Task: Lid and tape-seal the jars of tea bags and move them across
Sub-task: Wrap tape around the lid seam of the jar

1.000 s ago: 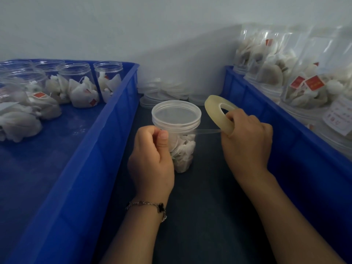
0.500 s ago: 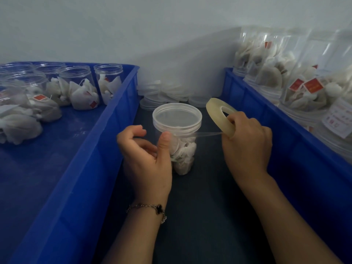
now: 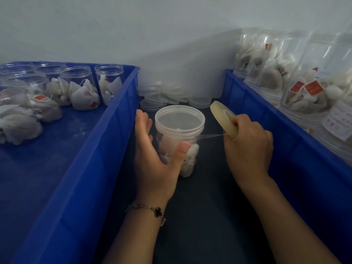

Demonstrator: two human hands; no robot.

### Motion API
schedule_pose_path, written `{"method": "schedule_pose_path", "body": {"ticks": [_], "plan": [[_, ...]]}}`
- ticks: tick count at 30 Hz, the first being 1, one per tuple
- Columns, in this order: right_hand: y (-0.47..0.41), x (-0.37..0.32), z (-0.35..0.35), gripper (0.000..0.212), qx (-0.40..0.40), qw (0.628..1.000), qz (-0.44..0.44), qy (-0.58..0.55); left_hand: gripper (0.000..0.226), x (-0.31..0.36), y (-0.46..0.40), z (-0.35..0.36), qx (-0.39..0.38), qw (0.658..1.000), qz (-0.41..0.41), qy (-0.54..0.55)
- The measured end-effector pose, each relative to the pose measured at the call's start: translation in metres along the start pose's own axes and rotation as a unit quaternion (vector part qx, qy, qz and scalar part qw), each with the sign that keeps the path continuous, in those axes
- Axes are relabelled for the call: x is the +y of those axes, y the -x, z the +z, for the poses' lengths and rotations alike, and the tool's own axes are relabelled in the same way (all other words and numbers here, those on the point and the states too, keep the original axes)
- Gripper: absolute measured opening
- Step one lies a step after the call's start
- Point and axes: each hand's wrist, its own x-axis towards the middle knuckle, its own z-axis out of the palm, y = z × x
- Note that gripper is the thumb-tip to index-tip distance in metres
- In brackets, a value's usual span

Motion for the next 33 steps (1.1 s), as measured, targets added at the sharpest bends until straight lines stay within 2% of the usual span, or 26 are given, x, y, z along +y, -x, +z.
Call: {"method": "schedule_pose_path", "body": {"ticks": [2, 8, 11, 14, 16, 19, 21, 25, 28, 33], "plan": [[0.000, 0.000, 0.000, 0.012, -0.003, 1.000, 0.001, 0.000, 0.086, -0.001, -0.001, -0.001, -0.013, 0.999, 0.003, -0.034], [0.000, 0.000, 0.000, 0.011, -0.007, 1.000, 0.009, -0.002, 0.053, -0.003, -0.002, -0.003, 0.012, 0.999, 0.022, -0.026], [0.000, 0.001, 0.000, 0.011, -0.008, 1.000, 0.012, -0.002, 0.054, -0.002, -0.002, -0.004, 0.020, 0.999, 0.029, -0.036], [0.000, 0.001, 0.000, 0.012, -0.009, 1.000, 0.015, -0.002, 0.058, 0.004, -0.001, -0.004, 0.013, 1.000, -0.003, -0.014], [0.000, 0.000, 0.000, 0.012, -0.009, 1.000, 0.012, -0.004, 0.069, 0.005, 0.000, -0.003, 0.000, 1.000, -0.022, 0.002], [0.001, 0.000, 0.000, 0.011, -0.016, 1.000, 0.012, -0.005, 0.109, 0.004, -0.001, 0.002, -0.039, 0.997, -0.071, -0.007], [0.001, 0.000, -0.001, 0.010, -0.019, 1.000, 0.009, 0.000, 0.119, 0.003, -0.003, 0.003, -0.045, 0.994, -0.100, -0.014], [-0.004, 0.003, -0.006, 0.009, -0.046, 0.998, -0.001, 0.037, 0.092, 0.010, -0.005, 0.002, -0.001, 0.996, -0.090, -0.005], [-0.007, 0.003, -0.011, 0.007, -0.088, 0.995, -0.021, 0.053, 0.076, 0.021, -0.006, -0.001, -0.009, 0.996, -0.092, 0.013], [-0.009, 0.002, -0.013, 0.008, -0.104, 0.992, -0.040, 0.052, 0.072, 0.030, -0.009, -0.005, -0.056, 0.985, -0.127, 0.103]]}}
